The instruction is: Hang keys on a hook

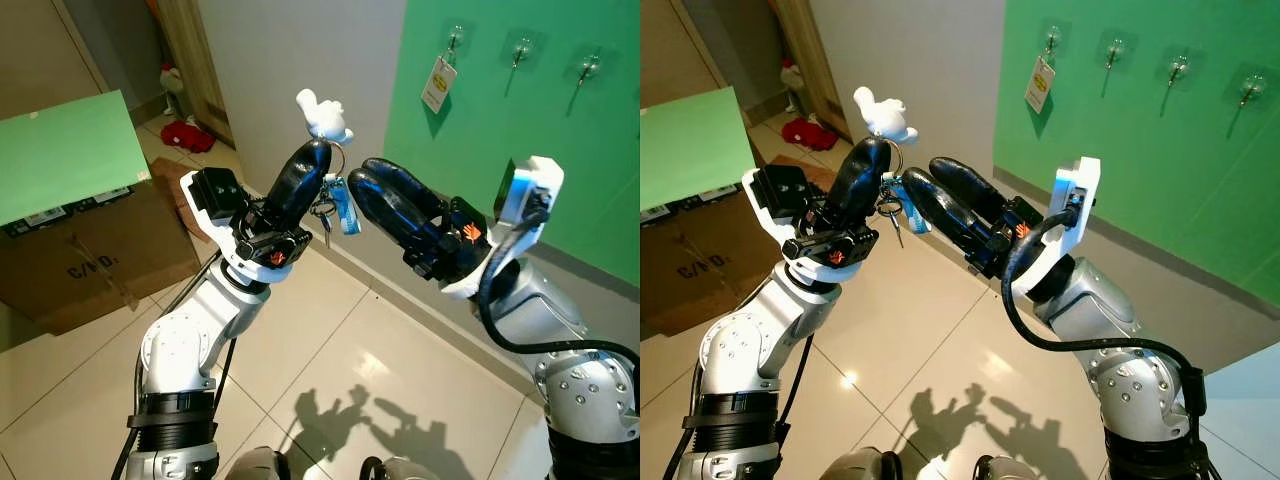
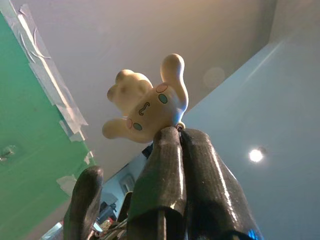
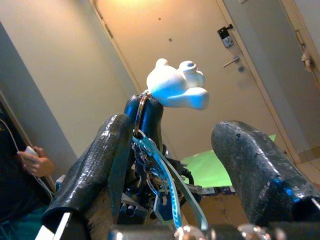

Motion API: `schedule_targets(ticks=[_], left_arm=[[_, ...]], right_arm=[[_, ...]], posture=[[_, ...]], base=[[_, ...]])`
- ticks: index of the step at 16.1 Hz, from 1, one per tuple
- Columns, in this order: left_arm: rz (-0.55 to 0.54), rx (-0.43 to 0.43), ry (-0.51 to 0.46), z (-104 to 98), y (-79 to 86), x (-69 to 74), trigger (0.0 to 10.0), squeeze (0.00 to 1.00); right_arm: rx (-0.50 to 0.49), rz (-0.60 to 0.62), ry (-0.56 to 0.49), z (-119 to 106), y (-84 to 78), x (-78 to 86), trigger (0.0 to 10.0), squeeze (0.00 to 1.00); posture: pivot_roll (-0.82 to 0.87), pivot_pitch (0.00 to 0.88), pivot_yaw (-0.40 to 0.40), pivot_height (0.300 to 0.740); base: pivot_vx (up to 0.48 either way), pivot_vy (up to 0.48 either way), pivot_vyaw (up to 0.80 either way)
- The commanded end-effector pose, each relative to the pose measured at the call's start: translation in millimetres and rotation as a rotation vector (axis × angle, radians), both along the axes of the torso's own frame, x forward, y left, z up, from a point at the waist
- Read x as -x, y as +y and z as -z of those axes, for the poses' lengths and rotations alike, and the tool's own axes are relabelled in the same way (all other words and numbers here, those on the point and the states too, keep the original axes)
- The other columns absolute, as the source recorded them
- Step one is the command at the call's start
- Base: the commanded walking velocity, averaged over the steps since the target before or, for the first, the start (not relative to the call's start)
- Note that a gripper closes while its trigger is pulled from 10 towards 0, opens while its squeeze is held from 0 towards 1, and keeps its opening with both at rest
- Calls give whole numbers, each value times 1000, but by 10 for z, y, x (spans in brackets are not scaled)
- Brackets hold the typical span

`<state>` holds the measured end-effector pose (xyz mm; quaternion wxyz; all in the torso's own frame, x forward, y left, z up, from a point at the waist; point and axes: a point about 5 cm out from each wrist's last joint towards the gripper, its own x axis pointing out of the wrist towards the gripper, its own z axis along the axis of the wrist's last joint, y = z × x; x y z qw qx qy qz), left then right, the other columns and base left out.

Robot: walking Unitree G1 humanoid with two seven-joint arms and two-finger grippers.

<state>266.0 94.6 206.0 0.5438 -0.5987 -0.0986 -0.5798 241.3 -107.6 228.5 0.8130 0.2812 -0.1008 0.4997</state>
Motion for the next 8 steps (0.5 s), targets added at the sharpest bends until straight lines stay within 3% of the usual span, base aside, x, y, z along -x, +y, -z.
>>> schedule_targets(ticks=[1, 6, 7, 8], left_arm=[[8, 1, -50, -101, 22, 14, 10000, 0], [11, 2, -57, -100, 7, 31, 10000, 0], [12, 3, -58, -98, 8, 32, 10000, 0], [14, 2, -60, -104, 8, 28, 10000, 0]], right_arm=[[-8, -20, -27, -52, -13, 48, 10000, 0], [35, -26, -25, -21, 45, 57, 10000, 0], [26, -31, -34, -41, 47, 63, 9333, 0], [21, -43, -49, -75, 50, 78, 0, 0]], posture=[[-12, 125, 41, 740], [-12, 107, 42, 740], [-13, 104, 44, 740], [-13, 105, 46, 740]], base=[[0, 0, 0], [0, 0, 0], [0, 0, 0], [0, 0, 0]])
